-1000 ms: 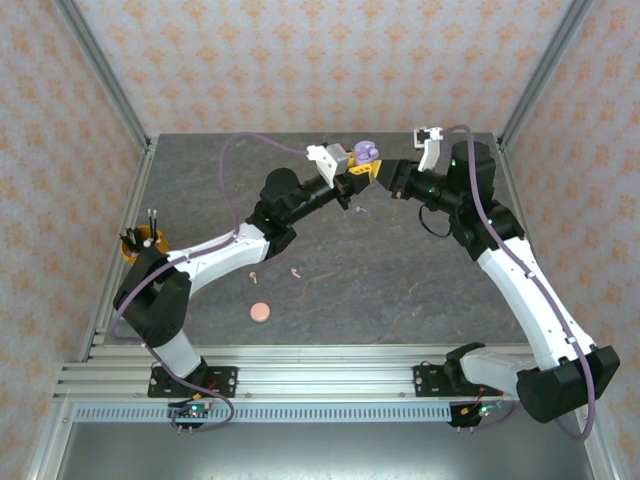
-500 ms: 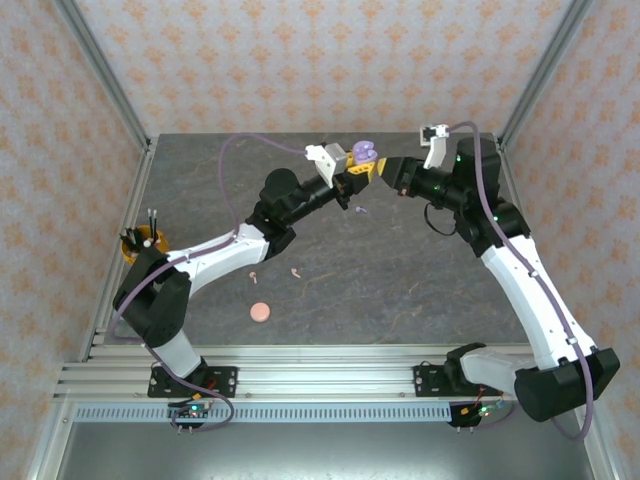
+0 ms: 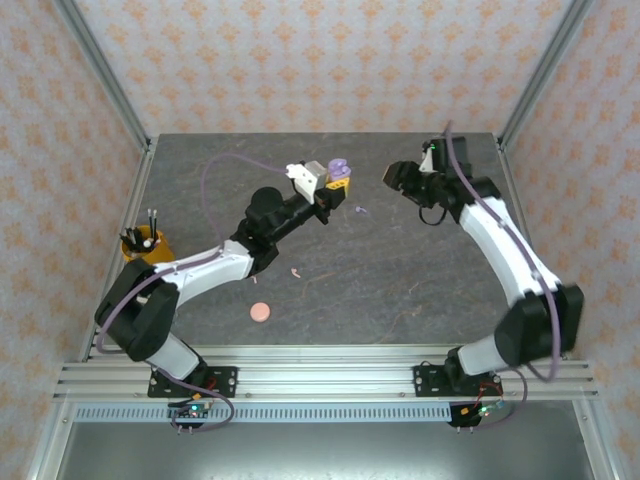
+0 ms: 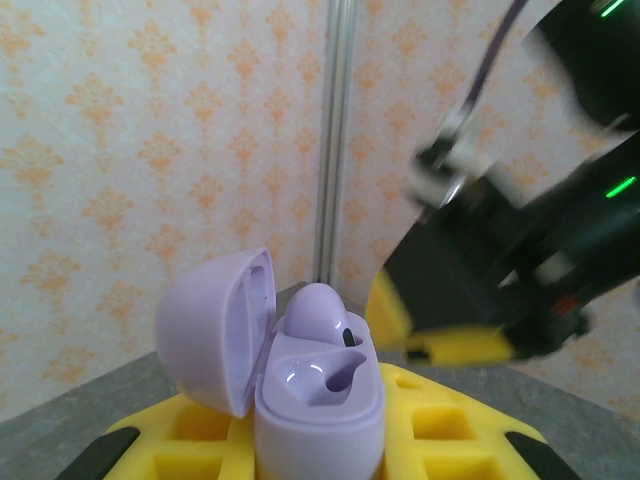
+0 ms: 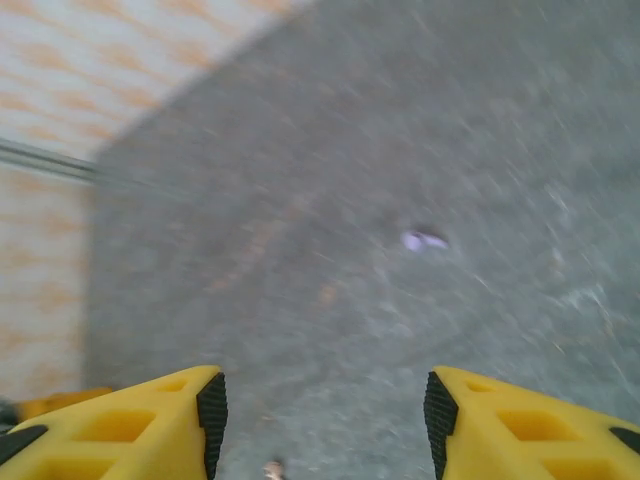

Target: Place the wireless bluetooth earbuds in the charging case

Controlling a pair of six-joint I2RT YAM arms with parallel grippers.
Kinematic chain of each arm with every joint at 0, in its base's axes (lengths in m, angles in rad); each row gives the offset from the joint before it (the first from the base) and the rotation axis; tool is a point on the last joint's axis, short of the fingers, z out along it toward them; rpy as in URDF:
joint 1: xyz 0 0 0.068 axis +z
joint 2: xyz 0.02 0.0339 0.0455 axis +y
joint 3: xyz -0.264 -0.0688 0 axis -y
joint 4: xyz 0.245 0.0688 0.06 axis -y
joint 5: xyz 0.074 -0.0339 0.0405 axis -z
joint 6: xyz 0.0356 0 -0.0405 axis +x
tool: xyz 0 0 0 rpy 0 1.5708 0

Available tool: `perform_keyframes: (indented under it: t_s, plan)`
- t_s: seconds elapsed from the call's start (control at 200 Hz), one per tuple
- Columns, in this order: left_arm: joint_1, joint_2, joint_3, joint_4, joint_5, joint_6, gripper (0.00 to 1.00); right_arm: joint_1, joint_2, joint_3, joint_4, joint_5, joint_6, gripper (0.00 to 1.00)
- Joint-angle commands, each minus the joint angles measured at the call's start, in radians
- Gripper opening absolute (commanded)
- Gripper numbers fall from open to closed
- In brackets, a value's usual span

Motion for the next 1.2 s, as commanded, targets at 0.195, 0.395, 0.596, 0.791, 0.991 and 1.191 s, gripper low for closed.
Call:
perform_keyframes:
  t_s: [0.195, 0.395, 0.596, 0.791, 0.991, 1.191]
  plan:
    - [0.004, -0.155, -0.094, -0.003, -0.057, 0.030, 0.00, 0.027, 0.458, 0.299, -0.136, 0.051, 0.051, 0.55]
    - [0.003, -0.241, -0.127, -0.074, -0.079, 0.040, 0.00, 0.045, 0.758, 0.616, -0.254, 0.000, -0.025, 0.53]
    - [0.003, -0.291, -0.141, -0.120, -0.094, 0.050, 0.00, 0.060, 0.893, 0.769, -0.283, 0.010, -0.033, 0.53]
    - [0.003, -0.304, -0.153, -0.127, -0.097, 0.054, 0.00, 0.077, 0.910, 0.765, -0.283, 0.001, -0.029, 0.53]
    - [0.003, -0.307, -0.165, -0.112, -0.101, 0.053, 0.00, 0.099, 0.846, 0.650, -0.237, -0.007, -0.022, 0.52]
    - [0.003, -0.313, -0.171, -0.106, -0.101, 0.057, 0.00, 0.118, 0.773, 0.526, -0.190, -0.013, -0.007, 0.51]
